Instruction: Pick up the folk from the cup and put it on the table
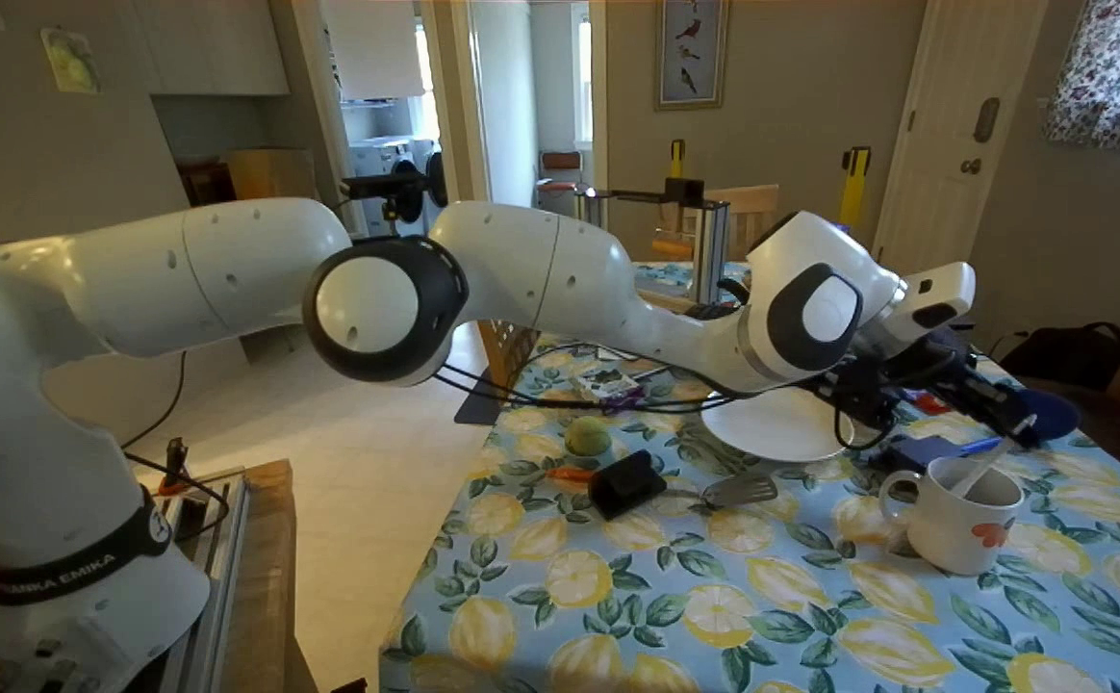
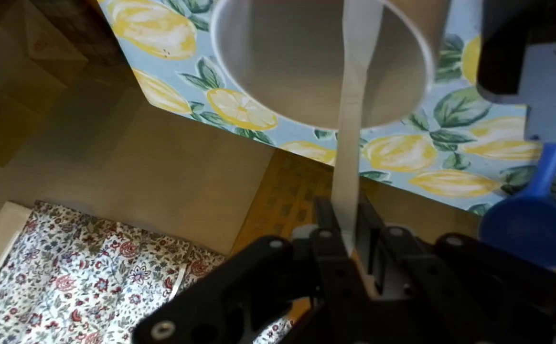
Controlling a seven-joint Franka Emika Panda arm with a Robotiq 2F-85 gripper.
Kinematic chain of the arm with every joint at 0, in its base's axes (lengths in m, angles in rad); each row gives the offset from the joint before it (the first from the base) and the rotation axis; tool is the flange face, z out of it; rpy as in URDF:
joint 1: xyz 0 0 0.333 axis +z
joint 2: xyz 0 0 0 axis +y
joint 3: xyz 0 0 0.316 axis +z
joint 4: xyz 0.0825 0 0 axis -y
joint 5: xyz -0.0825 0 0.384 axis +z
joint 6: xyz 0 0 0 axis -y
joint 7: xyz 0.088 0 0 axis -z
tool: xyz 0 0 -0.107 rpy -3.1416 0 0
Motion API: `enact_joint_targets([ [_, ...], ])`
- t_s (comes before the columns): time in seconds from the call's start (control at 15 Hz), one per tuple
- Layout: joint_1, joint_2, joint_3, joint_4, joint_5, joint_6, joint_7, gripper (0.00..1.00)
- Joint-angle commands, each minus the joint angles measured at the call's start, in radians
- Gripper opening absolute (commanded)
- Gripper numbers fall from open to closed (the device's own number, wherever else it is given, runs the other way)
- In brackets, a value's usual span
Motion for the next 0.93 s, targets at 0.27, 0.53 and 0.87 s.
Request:
enact_joint_targets([
  [0.27,0.074,-0.067,-0.093,0.001,-0.023,-0.043,0.161,0.04],
  [0.53,0.114,-0.106,-0.14,-0.013,-0.015,-0.11,0.21,0.04],
  [0.87,0.112,-0.164,0.049,-0.041,0.058,-0.12,-0.051,0.04],
])
